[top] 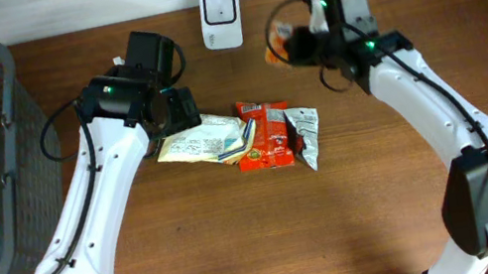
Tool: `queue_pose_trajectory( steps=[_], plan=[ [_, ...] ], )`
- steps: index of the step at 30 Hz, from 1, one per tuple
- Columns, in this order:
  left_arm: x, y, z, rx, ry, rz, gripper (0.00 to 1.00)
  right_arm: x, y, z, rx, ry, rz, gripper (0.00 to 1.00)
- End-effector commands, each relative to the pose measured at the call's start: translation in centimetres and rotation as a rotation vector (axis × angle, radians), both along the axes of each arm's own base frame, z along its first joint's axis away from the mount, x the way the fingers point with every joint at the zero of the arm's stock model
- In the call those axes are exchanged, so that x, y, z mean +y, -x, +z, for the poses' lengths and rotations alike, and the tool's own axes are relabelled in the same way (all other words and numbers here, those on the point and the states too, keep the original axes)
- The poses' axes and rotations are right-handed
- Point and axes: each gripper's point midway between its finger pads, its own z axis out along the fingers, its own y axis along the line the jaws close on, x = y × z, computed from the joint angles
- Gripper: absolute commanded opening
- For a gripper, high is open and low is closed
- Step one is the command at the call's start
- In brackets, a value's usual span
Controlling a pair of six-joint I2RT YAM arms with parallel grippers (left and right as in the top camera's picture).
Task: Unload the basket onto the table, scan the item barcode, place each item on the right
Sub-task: 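Hold the orange box under the scanner window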
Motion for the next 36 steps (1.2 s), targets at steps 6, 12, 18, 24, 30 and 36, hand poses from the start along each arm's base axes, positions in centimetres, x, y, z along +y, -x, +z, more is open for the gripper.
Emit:
queue_pose_trajectory(
  steps=[6,12,18,24,30,36],
  plan=[
    [0.2,0.0,0.0,-0.001,-0.004,0.013,0.99,1.6,-8.0,0.5,-0.023,0.322,-0.004,0.04],
    [0.2,0.0,0.0,-0.002,-0.004,0.013,0.99,5.5,-12.0,1.2,-0.196,0.365,0.105,0.04],
    [0.2,0.0,0.0,-0.002,-0.004,0.013,0.99,10.1,-13.8,1.0,-0.467,0.787,0.378,0.04],
    [0.2,0.0,0.0,-0.001,-0.004,0.013,0.99,10.6,-15.2,-2.6,-0.504,1.01,0.465,0.04],
    [0.2,0.0,0.0,-0.001,-0.004,0.013,0.99,10.5,-15.6,-3.1,-0.503,0.996,0.426,0.04],
    [0.2,0.0,0.0,-0.001,-0.004,0.013,0.99,2.3,-16.6,3.3,-0.446,0.794,-0.116,0.04]
  ],
)
